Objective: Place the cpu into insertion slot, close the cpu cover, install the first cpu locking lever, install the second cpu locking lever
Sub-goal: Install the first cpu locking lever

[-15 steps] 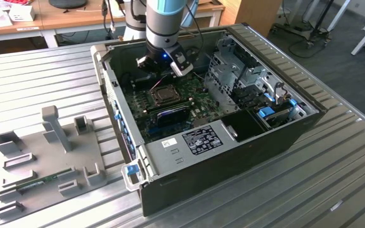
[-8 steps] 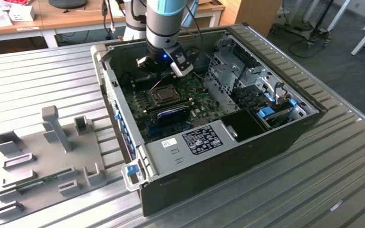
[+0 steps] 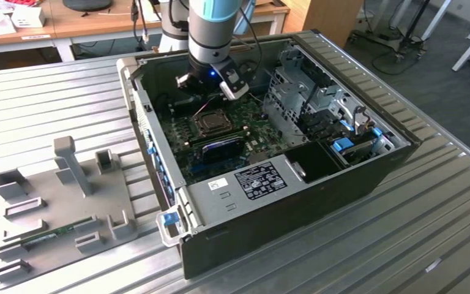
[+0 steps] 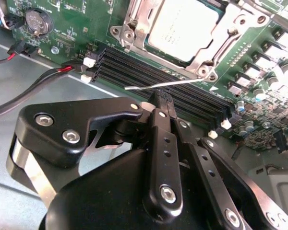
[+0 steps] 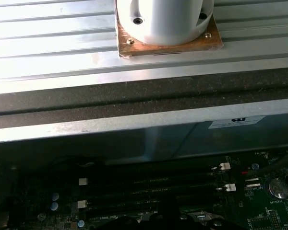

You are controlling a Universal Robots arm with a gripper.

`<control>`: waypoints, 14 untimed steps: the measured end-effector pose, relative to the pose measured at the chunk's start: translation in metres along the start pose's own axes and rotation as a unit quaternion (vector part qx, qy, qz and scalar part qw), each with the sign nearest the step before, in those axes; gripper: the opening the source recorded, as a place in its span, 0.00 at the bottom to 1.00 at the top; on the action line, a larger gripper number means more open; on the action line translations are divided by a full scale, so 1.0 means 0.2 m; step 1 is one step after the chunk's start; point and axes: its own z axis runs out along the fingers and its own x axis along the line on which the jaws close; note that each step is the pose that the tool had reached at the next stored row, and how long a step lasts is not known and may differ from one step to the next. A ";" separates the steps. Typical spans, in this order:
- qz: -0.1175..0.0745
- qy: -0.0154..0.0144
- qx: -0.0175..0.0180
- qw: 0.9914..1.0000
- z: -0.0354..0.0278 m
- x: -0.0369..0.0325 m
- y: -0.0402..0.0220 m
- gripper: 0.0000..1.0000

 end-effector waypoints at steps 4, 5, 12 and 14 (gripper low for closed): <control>0.000 0.000 0.000 1.000 0.001 -0.001 0.000 0.10; 0.000 0.000 0.000 1.000 0.001 -0.001 0.000 0.10; 0.000 0.000 0.000 1.000 0.008 0.000 -0.003 0.10; 0.000 0.000 0.000 1.000 0.009 0.000 -0.003 0.10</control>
